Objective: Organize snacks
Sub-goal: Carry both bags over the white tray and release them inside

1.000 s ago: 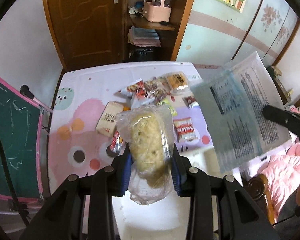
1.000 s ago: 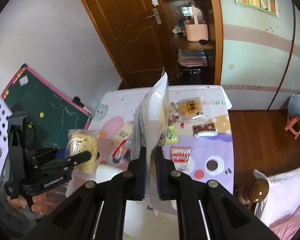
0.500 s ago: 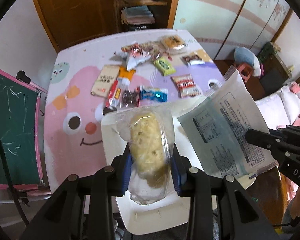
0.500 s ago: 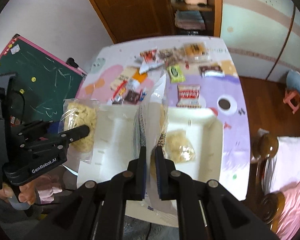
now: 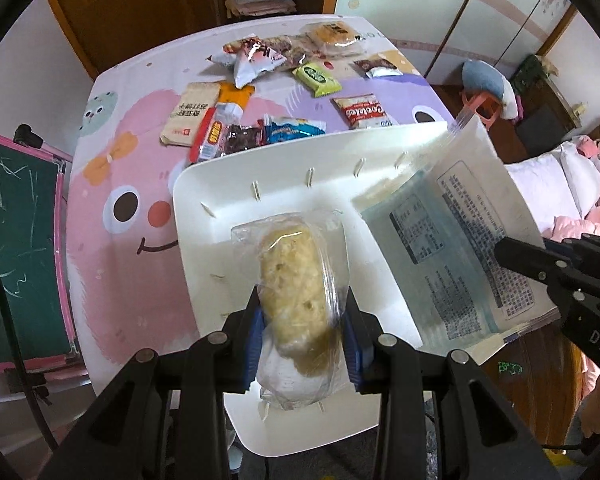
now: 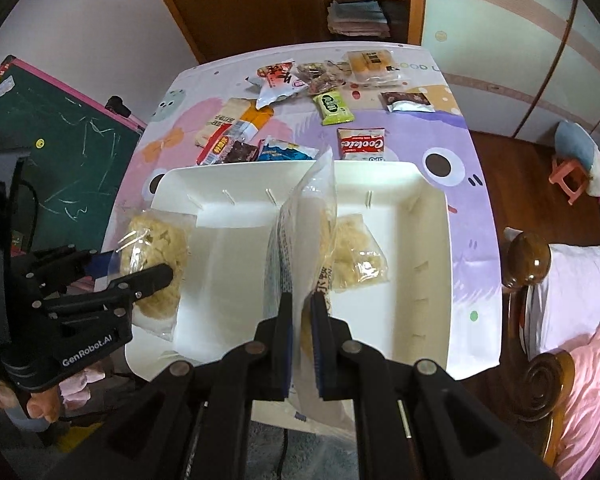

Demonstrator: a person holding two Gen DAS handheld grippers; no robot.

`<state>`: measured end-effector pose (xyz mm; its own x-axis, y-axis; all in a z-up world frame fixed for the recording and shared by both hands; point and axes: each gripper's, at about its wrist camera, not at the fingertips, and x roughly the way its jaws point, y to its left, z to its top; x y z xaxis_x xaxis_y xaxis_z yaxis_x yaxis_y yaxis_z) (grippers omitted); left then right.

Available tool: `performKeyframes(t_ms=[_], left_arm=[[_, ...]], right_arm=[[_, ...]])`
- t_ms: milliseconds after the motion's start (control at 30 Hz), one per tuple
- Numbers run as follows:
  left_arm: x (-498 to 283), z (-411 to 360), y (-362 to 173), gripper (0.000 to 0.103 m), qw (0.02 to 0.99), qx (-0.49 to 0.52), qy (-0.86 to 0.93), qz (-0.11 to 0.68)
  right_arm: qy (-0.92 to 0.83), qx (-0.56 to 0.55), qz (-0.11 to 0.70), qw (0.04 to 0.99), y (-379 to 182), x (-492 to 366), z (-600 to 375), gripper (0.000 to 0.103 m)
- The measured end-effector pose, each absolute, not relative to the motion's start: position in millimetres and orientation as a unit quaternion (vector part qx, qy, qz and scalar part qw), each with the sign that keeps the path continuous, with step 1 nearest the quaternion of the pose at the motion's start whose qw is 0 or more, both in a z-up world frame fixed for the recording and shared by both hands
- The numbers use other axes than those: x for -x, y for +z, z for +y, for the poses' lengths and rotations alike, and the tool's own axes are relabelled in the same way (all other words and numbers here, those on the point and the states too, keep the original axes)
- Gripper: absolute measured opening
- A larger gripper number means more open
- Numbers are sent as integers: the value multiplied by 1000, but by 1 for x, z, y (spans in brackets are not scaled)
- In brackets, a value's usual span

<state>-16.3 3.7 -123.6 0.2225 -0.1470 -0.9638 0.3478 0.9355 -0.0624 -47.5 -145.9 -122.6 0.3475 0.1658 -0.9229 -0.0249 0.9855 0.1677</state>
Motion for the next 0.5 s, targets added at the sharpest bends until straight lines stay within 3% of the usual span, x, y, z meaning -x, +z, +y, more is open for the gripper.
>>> performKeyframes(t_ms=[500], left_arm=[[28,-10,-135,34,770,-91,-133,618]], right_arm=[[73,-39,562,823,-117,48,-148,9]])
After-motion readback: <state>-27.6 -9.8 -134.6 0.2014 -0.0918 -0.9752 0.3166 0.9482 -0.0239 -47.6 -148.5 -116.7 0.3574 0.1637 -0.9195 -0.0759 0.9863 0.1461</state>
